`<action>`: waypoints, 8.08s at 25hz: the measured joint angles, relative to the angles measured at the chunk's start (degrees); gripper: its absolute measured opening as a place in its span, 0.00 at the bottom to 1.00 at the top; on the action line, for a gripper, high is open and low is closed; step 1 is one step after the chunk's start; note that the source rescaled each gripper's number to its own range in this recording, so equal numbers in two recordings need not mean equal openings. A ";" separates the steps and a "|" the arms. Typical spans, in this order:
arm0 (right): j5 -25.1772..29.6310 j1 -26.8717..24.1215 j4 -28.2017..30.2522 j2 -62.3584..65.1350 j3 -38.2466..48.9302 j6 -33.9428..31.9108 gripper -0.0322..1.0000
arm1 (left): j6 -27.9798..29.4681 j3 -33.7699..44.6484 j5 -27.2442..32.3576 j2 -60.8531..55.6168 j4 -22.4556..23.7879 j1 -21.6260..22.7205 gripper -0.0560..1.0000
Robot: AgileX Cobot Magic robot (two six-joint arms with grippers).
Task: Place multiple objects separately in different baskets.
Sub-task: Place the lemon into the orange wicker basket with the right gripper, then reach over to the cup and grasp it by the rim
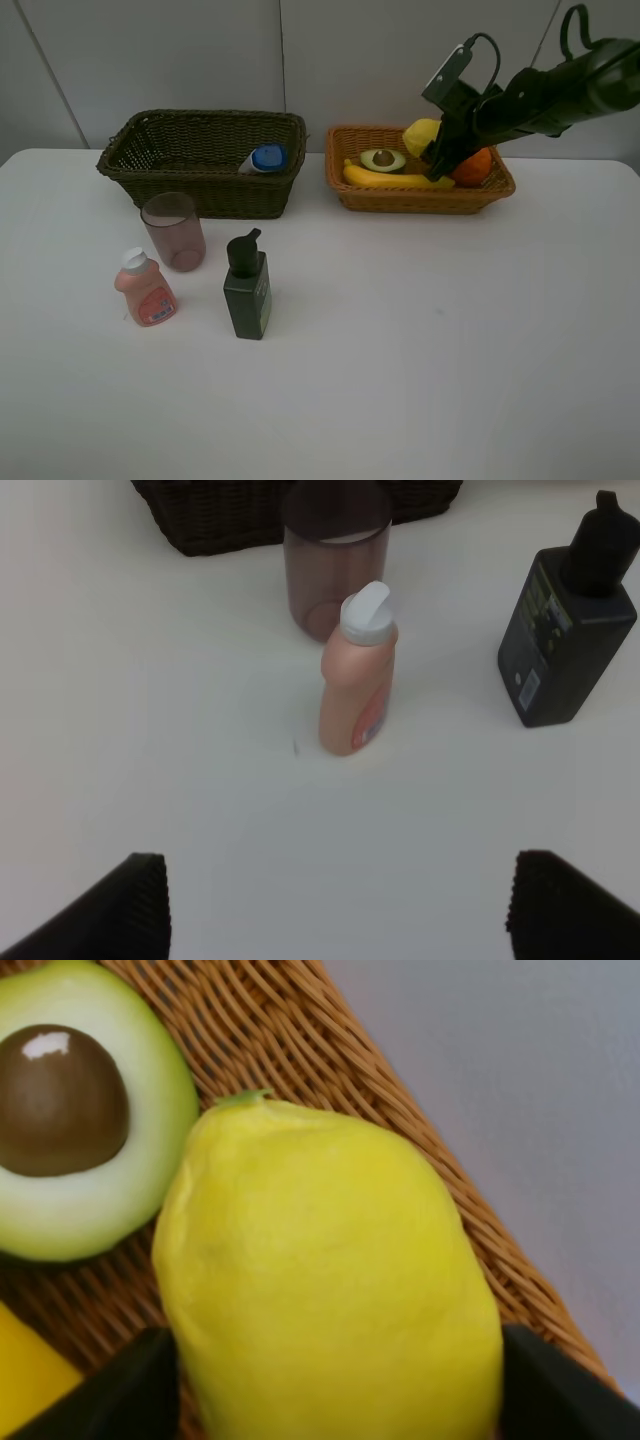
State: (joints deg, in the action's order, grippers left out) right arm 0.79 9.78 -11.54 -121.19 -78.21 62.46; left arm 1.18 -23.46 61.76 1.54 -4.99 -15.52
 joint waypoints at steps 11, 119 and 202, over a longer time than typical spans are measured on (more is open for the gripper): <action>-0.79 0.00 -0.45 0.00 0.00 -0.12 0.81 | 0.00 0.00 0.00 0.00 0.00 0.00 0.91; 53.79 0.00 2.82 38.22 7.98 -36.63 1.00 | -0.02 0.00 0.00 0.00 0.00 0.00 0.91; 58.93 -8.28 9.37 121.39 48.37 -56.20 1.00 | -0.02 0.00 0.00 0.12 0.00 0.00 0.91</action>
State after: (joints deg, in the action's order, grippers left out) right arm 59.72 1.49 -2.17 0.20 -29.84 6.25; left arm 1.16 -23.46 61.76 1.66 -4.99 -15.52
